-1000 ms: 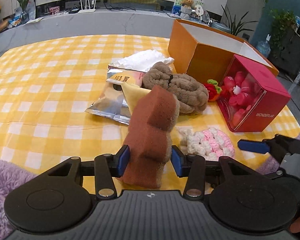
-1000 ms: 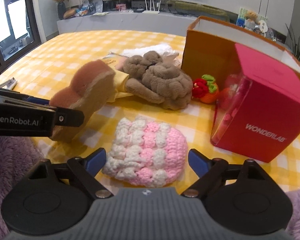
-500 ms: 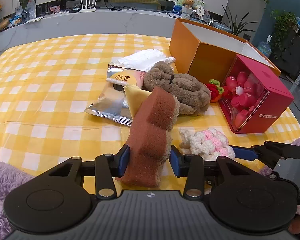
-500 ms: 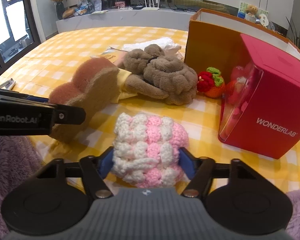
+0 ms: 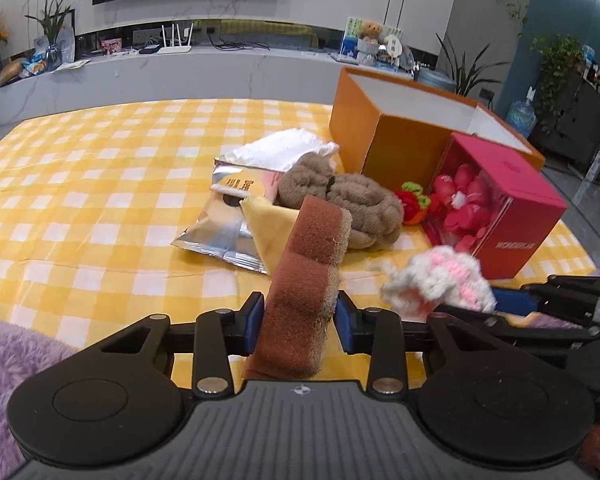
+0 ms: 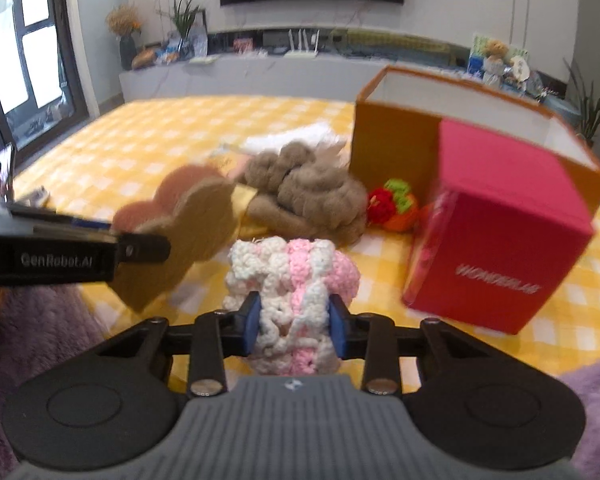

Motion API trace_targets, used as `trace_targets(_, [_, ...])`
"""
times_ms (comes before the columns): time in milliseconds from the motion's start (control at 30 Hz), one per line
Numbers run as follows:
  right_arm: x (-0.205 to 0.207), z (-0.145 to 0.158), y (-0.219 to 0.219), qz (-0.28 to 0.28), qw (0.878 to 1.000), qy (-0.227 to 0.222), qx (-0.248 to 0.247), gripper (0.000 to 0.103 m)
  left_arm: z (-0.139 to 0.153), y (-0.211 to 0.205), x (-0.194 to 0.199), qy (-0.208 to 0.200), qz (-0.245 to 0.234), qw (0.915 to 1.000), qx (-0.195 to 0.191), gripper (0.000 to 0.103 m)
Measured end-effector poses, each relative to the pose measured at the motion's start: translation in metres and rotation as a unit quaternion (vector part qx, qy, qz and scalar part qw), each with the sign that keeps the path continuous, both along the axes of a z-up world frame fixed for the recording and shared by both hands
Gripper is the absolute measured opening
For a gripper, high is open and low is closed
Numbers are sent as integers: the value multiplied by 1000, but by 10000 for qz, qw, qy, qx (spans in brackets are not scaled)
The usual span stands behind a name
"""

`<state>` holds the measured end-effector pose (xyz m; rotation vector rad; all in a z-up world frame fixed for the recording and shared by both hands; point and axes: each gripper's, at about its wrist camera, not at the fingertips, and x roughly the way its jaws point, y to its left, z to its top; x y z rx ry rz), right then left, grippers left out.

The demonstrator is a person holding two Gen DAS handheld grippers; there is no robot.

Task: Organize soft objects
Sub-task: 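Carry the sponge and knitted pouch with both grippers into the orange box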

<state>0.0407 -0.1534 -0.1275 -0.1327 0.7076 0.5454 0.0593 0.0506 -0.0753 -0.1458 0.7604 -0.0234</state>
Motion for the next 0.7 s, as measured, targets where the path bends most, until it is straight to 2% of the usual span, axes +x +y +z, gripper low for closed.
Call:
trace_targets(333, [-3, 58, -41, -260, 9975, -552, 358, 35, 53, -22, 0, -325, -229, 9984, -413, 42])
trace_targets(533, [20, 98, -71, -385, 9952, -790, 420, 35, 91, -41, 27, -576, -618, 9941, -676, 42])
trace_targets(700, [54, 128, -94, -531, 9937, -924, 340, 35, 118, -54, 66, -714, -910, 9880, -1022, 42])
